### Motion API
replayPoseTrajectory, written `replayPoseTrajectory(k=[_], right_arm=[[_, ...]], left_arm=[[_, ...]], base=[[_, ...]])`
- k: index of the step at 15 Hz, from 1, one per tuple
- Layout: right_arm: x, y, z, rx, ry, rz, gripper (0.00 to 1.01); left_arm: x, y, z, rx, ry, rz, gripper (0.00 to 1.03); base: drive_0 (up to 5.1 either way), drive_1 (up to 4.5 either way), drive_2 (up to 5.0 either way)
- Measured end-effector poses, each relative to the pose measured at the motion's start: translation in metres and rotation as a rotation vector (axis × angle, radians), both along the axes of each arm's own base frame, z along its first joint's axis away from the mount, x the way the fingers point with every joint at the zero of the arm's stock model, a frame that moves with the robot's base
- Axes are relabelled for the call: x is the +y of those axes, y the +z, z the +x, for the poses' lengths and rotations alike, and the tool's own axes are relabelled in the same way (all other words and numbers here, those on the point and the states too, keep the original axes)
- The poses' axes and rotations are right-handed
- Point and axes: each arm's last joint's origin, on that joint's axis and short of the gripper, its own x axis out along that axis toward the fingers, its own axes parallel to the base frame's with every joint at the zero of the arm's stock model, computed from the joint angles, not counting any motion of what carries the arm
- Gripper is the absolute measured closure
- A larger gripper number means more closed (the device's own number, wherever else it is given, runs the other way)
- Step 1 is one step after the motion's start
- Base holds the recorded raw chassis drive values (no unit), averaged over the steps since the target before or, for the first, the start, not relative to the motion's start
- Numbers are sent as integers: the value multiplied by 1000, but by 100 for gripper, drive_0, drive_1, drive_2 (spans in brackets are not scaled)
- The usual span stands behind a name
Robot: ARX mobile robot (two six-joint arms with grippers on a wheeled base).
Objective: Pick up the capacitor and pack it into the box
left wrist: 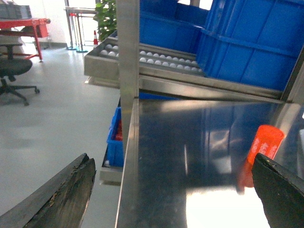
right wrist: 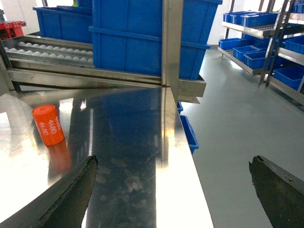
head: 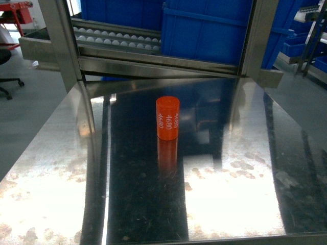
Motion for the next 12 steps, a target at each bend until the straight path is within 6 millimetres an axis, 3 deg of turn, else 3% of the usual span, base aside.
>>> replayPoseTrajectory(k=[2, 3, 5, 7, 9, 12], right_arm=[[0, 0, 0, 0, 0, 0, 3], [0, 0, 0, 0, 0, 0, 3], [0, 0, 0, 0, 0, 0, 3], [0, 0, 0, 0, 0, 0, 3], [0, 0, 0, 0, 0, 0, 3], [0, 0, 0, 0, 0, 0, 3]], left_arm=[[-34, 42, 66, -142, -125, -48, 5], [-58, 44, 102, -131, -176, -48, 5], [-103, 12, 158, 31, -247, -33, 5], [-141, -4, 199, 59, -296, -29, 5], [-161, -27, 219, 109, -314, -11, 5], [-175, -73, 248, 213, -325, 8, 5]], base=[[0, 0, 0], [0, 0, 0], [0, 0, 0], [0, 0, 0], [0, 0, 0], [0, 0, 0]])
